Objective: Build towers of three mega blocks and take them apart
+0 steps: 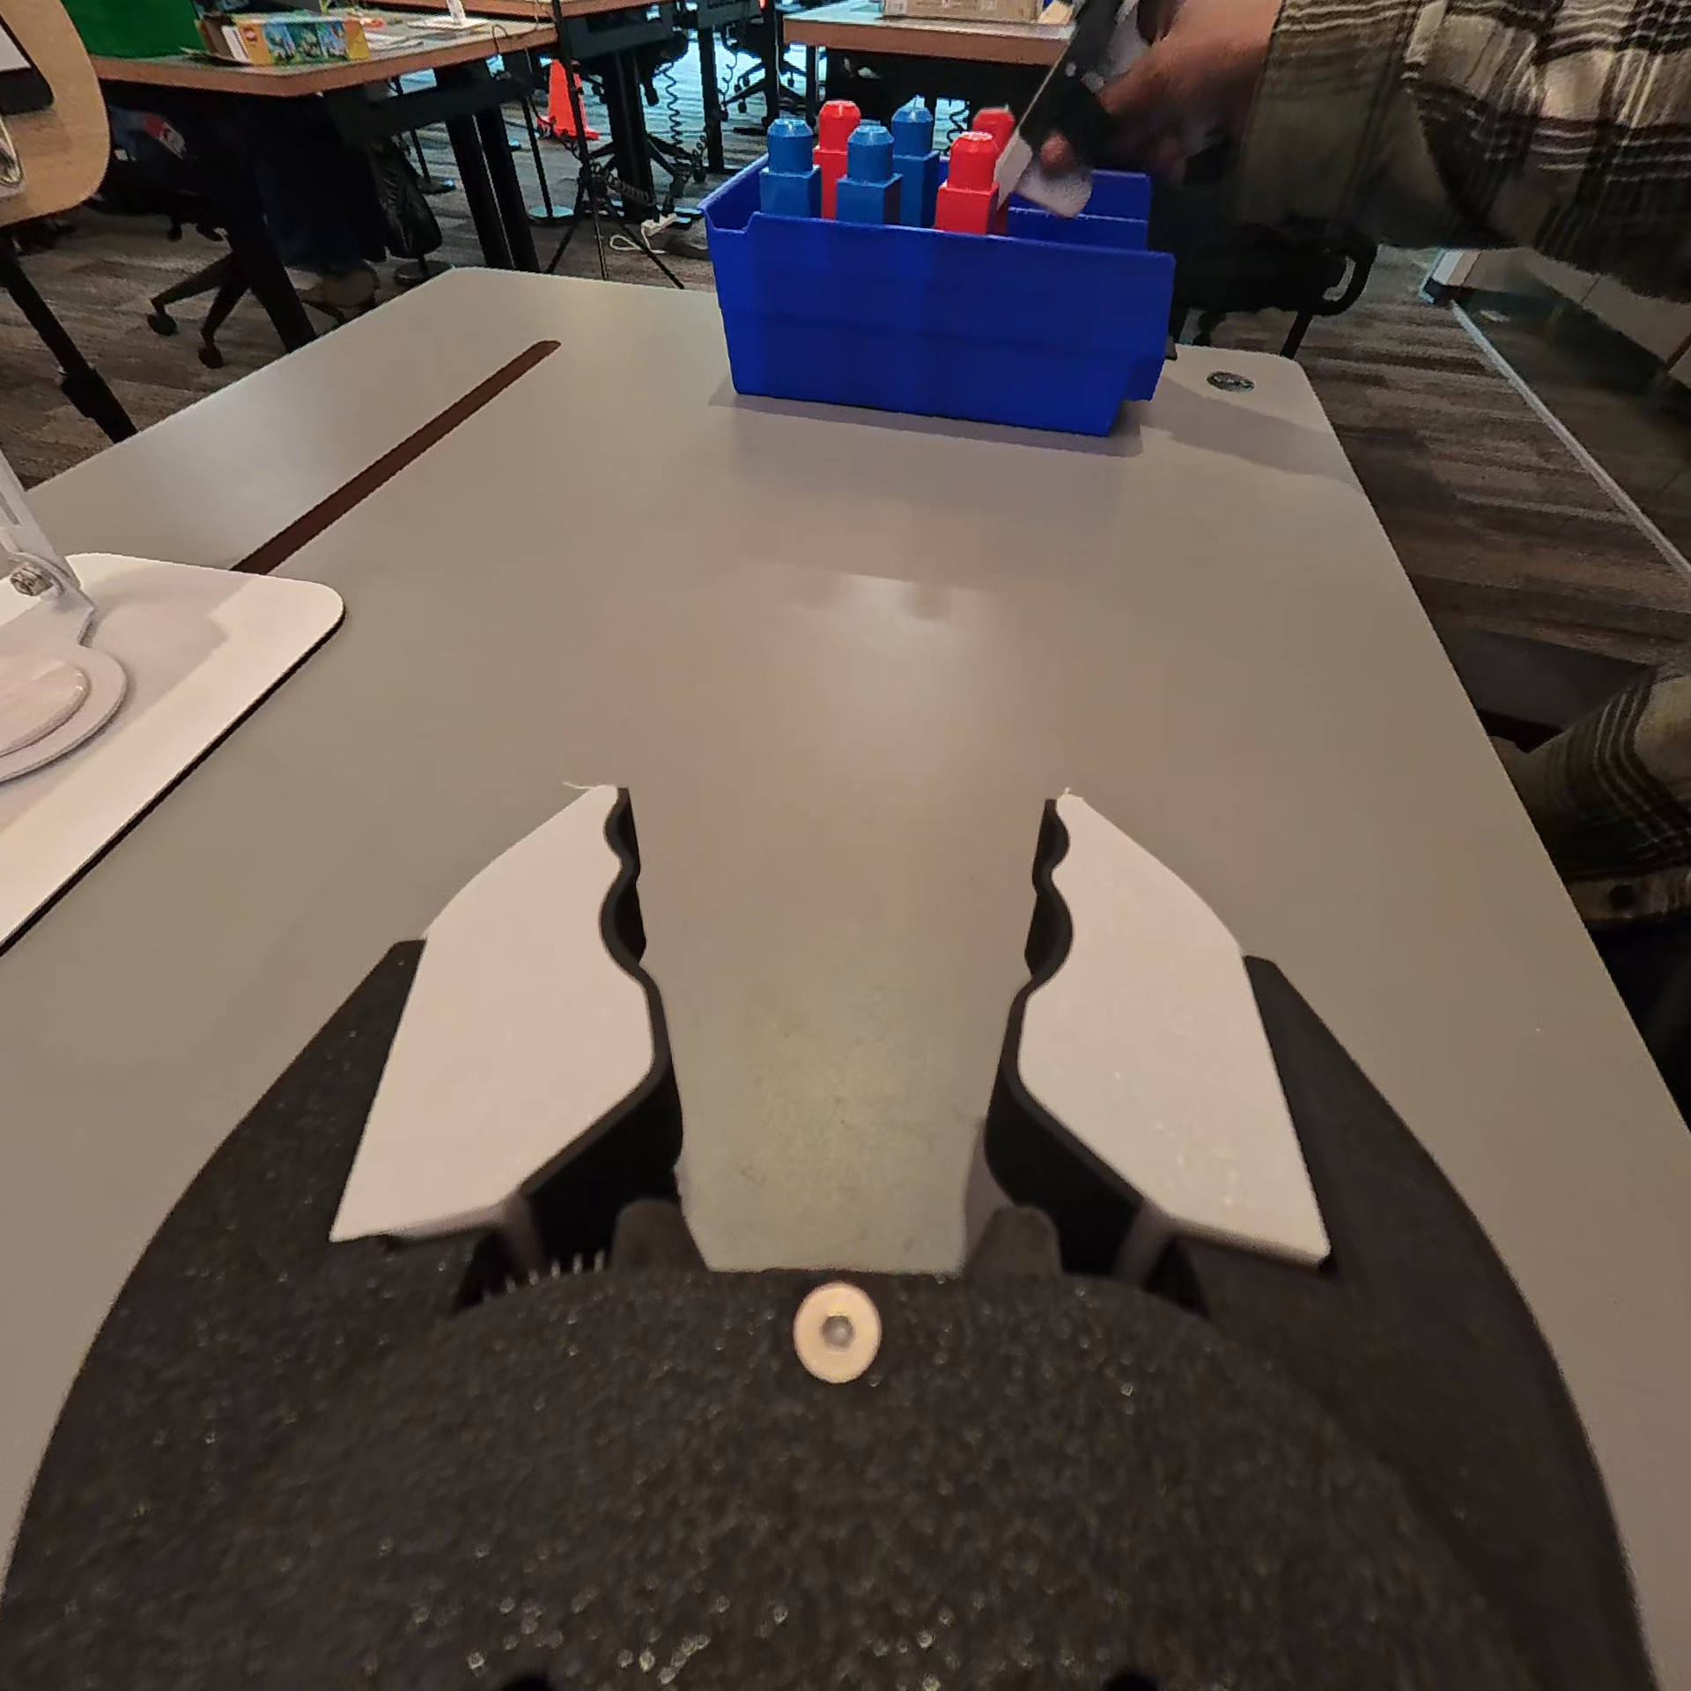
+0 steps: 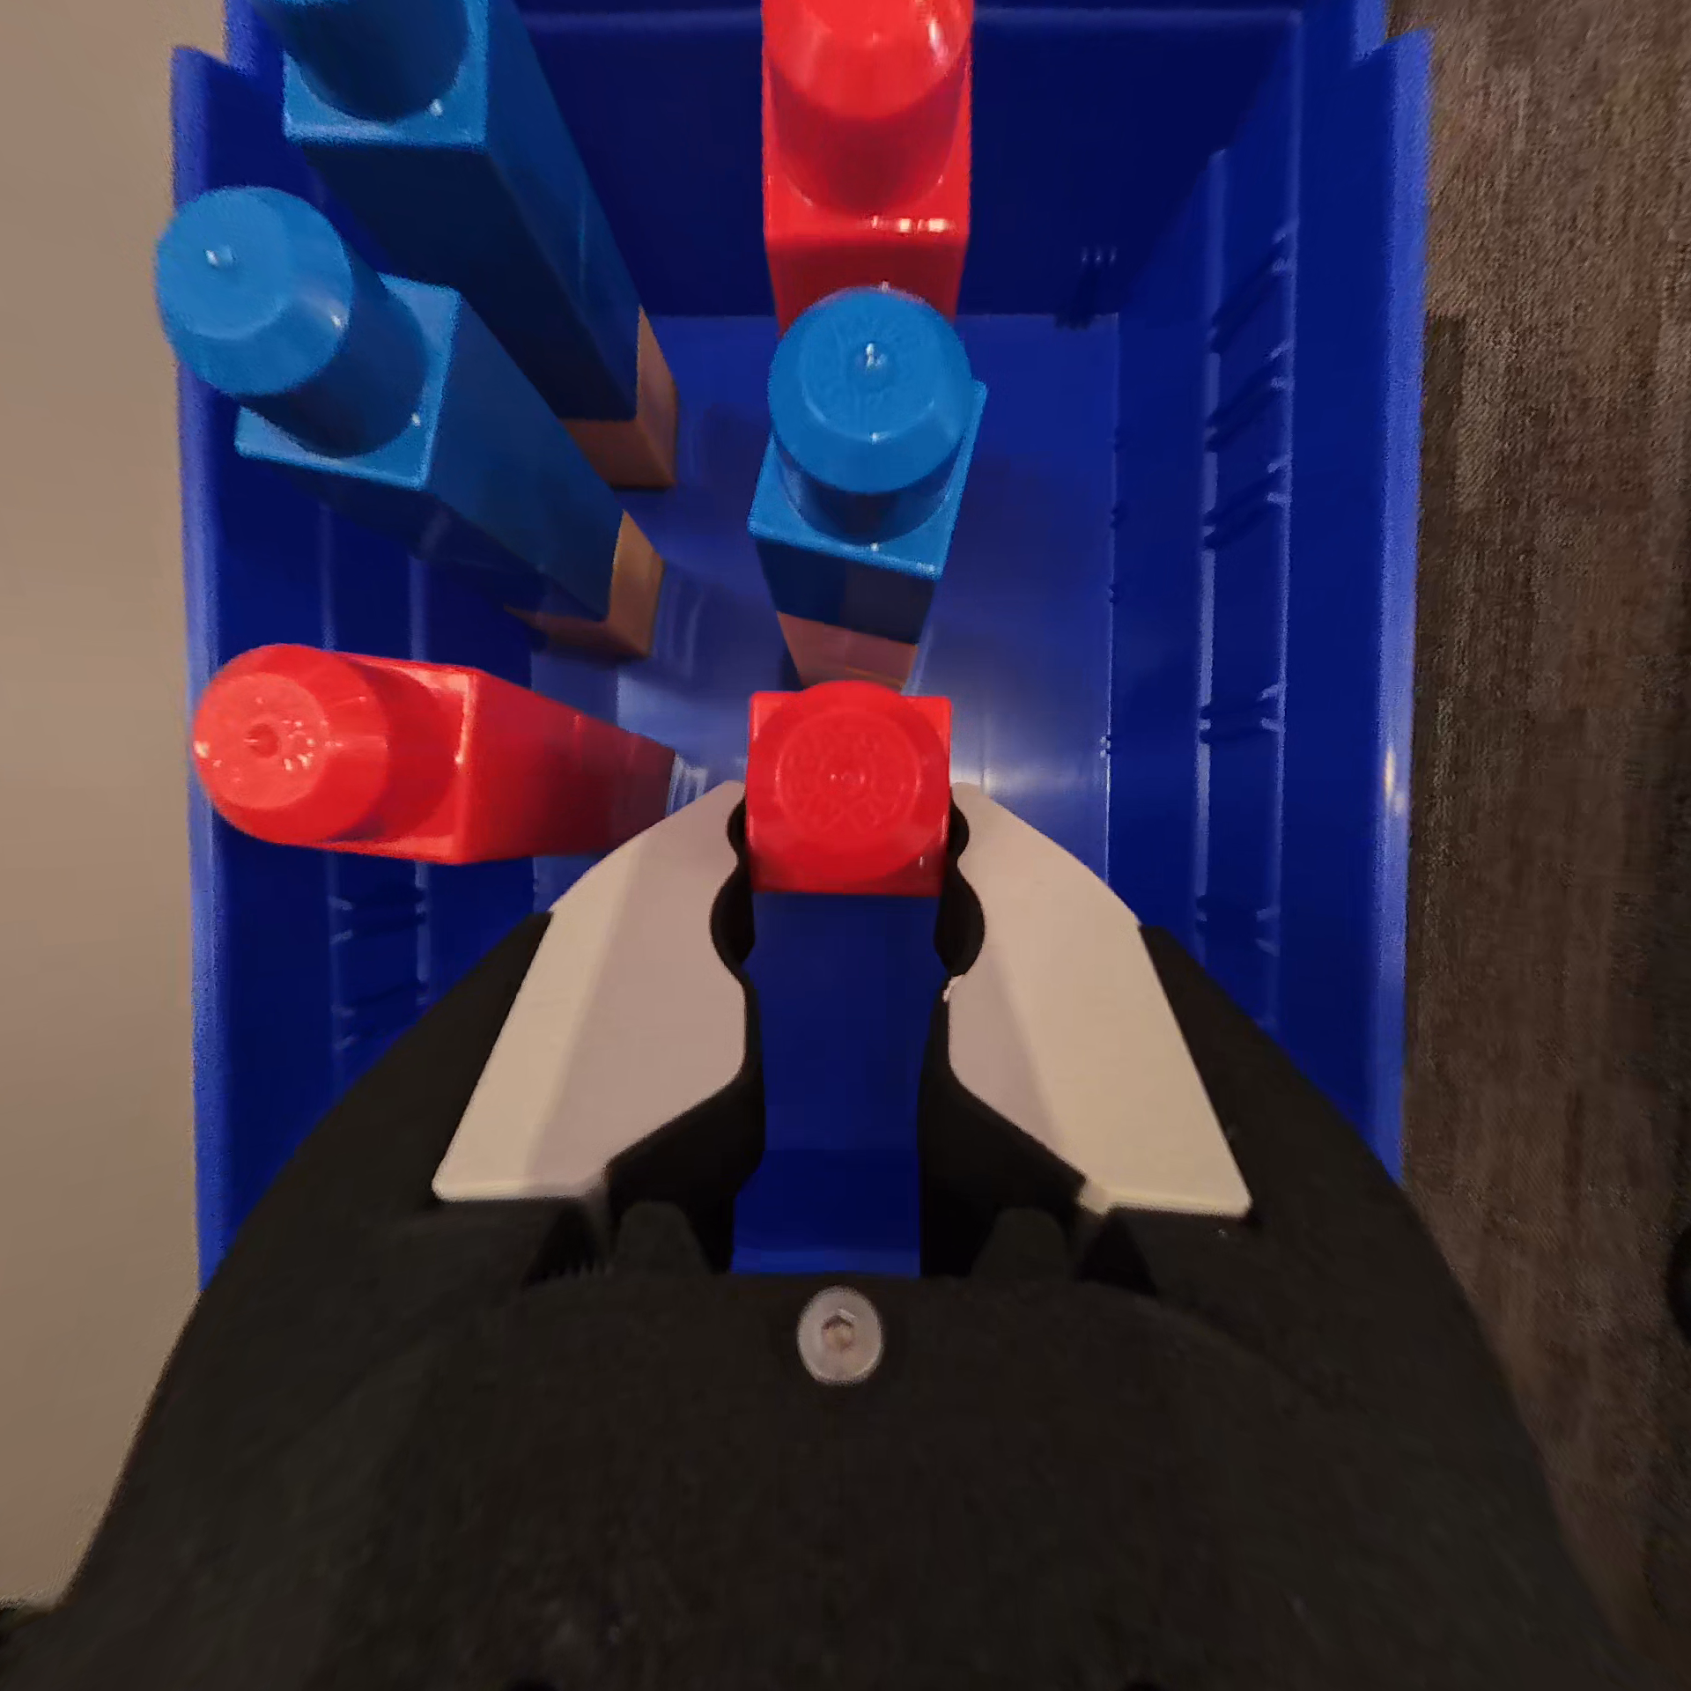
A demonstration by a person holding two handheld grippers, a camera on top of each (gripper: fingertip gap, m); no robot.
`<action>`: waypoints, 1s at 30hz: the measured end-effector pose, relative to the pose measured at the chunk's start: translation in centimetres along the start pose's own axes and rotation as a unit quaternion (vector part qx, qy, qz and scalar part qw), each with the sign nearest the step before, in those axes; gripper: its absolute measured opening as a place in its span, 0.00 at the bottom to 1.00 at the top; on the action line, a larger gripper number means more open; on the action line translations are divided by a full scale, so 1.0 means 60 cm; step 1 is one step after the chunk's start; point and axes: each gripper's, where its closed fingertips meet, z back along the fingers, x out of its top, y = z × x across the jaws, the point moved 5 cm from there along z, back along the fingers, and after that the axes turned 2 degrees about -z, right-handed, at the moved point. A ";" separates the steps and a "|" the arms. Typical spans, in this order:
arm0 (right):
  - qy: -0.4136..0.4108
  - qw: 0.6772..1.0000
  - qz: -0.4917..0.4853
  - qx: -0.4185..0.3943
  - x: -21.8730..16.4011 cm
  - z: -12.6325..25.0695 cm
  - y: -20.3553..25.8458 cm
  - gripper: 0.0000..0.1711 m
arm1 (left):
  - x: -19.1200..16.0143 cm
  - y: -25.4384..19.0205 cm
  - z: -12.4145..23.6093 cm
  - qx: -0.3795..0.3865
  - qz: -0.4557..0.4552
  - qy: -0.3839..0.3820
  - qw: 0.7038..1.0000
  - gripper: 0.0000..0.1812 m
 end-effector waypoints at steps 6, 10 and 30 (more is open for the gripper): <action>-0.028 1.000 -0.001 0.004 -0.001 -0.002 -0.002 0.22 | -0.002 -0.001 -0.002 -0.003 -0.001 0.004 1.000 0.45; -0.029 0.999 0.021 0.006 -0.002 0.001 -0.002 0.23 | -0.001 -0.001 -0.003 -0.001 -0.004 0.004 1.000 0.46; -0.128 0.986 0.110 -0.015 0.014 0.211 0.097 0.67 | -0.004 0.004 -0.005 0.006 0.005 0.009 1.000 0.47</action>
